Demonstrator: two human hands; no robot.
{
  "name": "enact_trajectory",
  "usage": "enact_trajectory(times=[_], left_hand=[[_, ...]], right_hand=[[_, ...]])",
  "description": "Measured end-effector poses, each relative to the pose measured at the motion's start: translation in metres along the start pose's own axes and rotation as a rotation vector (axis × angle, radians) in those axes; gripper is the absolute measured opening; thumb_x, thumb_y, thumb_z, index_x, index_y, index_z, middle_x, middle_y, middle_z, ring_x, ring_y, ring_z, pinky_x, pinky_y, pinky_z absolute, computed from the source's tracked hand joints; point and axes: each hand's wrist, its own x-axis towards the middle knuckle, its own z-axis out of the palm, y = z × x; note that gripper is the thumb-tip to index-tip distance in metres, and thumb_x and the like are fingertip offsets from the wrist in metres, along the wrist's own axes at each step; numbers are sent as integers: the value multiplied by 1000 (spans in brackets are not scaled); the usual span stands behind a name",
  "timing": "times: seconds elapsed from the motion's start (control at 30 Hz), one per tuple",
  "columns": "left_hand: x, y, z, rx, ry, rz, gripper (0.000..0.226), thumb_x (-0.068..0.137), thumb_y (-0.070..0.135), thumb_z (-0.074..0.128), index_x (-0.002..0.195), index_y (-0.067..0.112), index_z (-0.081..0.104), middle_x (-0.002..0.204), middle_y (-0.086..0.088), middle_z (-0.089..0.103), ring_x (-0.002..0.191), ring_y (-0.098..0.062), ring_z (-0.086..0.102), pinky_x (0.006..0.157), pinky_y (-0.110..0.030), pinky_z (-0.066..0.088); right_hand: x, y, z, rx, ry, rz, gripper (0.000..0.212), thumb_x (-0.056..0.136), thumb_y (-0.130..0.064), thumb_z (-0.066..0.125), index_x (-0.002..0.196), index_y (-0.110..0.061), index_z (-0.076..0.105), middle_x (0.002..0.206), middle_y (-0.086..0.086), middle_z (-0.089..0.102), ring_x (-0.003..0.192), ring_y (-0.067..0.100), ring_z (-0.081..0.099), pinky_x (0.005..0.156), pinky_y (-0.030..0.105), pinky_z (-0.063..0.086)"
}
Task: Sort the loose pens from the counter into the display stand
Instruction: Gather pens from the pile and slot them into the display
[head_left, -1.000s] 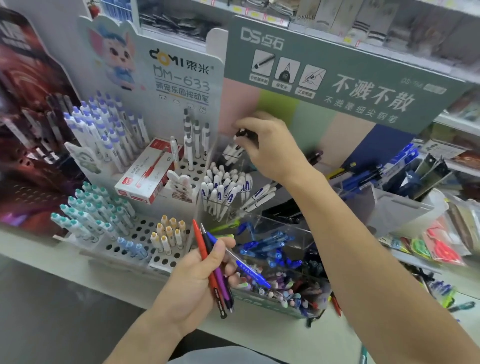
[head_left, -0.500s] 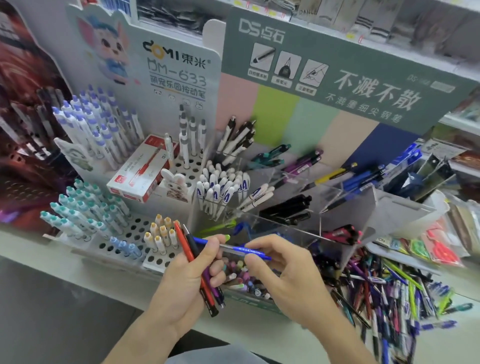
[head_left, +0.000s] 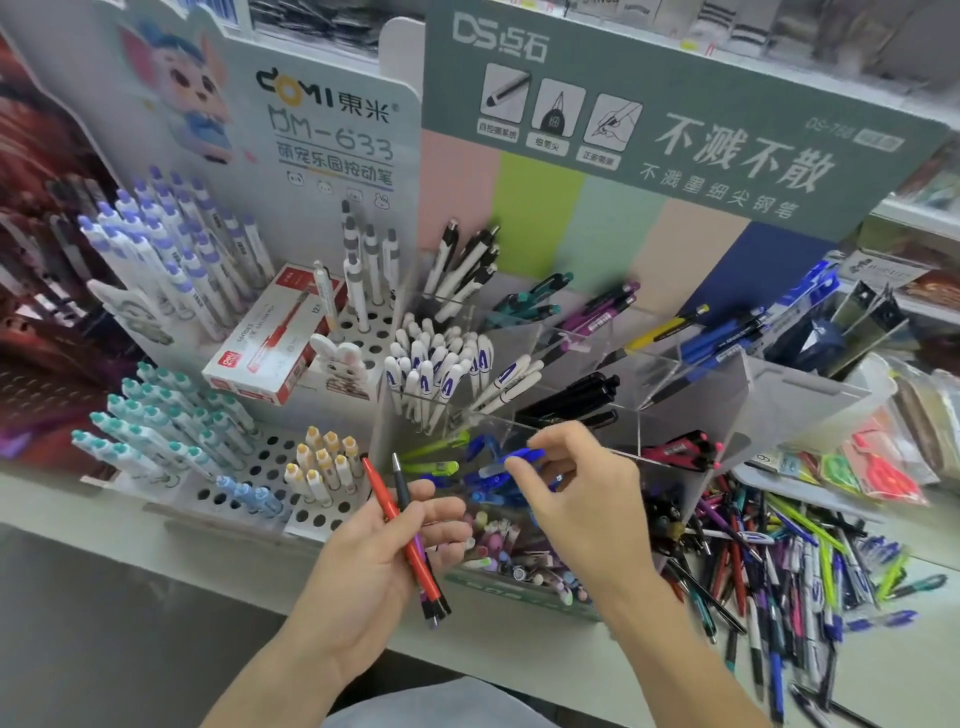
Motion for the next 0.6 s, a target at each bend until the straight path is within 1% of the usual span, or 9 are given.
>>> enact_trajectory(times=[0.1, 0.2, 0.27, 0.33, 0.37, 0.4, 0.5, 0.53, 0.6], left_hand=[[-1, 0, 4, -13, 6, 15, 23, 103, 9, 43, 121, -1, 53, 105, -28, 71, 90, -36, 72, 80, -45, 62], [0, -1, 3, -28, 47, 13, 24, 102, 12, 46, 116, -4, 58, 106, -27, 71, 94, -36, 72, 83, -49, 60], [2, -2, 0, 18, 80, 29, 29, 97, 18, 52, 112, -4, 65, 102, -19, 72, 92, -31, 70, 88, -50, 59], [3, -2, 1, 120, 93, 45, 33, 90, 28, 57, 106, 4, 74, 89, -5, 71, 86, -23, 64, 92, -50, 54], [3, -2, 4, 161, 82, 48, 34, 89, 31, 57, 104, 8, 76, 82, 1, 70, 84, -21, 62, 91, -49, 52], [3, -1, 8, 178, 61, 49, 34, 90, 33, 55, 104, 9, 76, 77, 4, 70, 81, -19, 63, 88, -48, 53], [4, 2, 26, 144, -19, 52, 35, 94, 34, 51, 106, 11, 74, 68, -2, 59, 67, -18, 62, 69, -35, 54], [5, 3, 31, 142, -36, 63, 34, 93, 35, 52, 104, 13, 75, 68, -5, 53, 63, -19, 57, 64, -33, 52], [8, 4, 39, 154, -58, 88, 32, 90, 35, 54, 101, 14, 75, 67, -7, 46, 60, -19, 48, 57, -30, 47]], right_hand=[[-1, 7, 21, -90, 4, -105, 14, 83, -26, 83, 92, -21, 75, 79, -13, 71, 70, 5, 64, 63, 24, 56], [-5, 13, 34, -168, 21, -141, 13, 90, -24, 77, 101, -18, 79, 93, -7, 70, 79, 8, 66, 68, 34, 59], [-10, 8, 30, -102, 83, -154, 15, 94, -18, 72, 107, -13, 77, 98, -4, 65, 85, 9, 64, 73, 29, 58], [-17, -5, 17, 50, 132, -192, 10, 93, -9, 71, 102, -9, 75, 95, -3, 63, 82, 8, 63, 72, 18, 52], [-22, -13, 9, 123, 121, -185, 8, 92, -7, 71, 99, -11, 74, 91, -4, 64, 79, 8, 63, 70, 16, 50], [-28, -20, 2, 193, 68, -140, 9, 92, -9, 71, 98, -15, 73, 88, -7, 66, 77, 9, 64, 68, 17, 50], [-41, -29, -10, 359, -273, 173, 16, 93, -22, 73, 107, -28, 66, 86, -13, 72, 81, 13, 68, 71, 25, 54], [-45, -28, -12, 427, -321, 260, 18, 92, -22, 74, 107, -28, 64, 87, -13, 74, 80, 14, 70, 74, 28, 56], [-51, -27, -18, 597, -270, 376, 19, 88, -18, 79, 98, -27, 66, 84, 0, 78, 74, 22, 73, 73, 36, 59]])
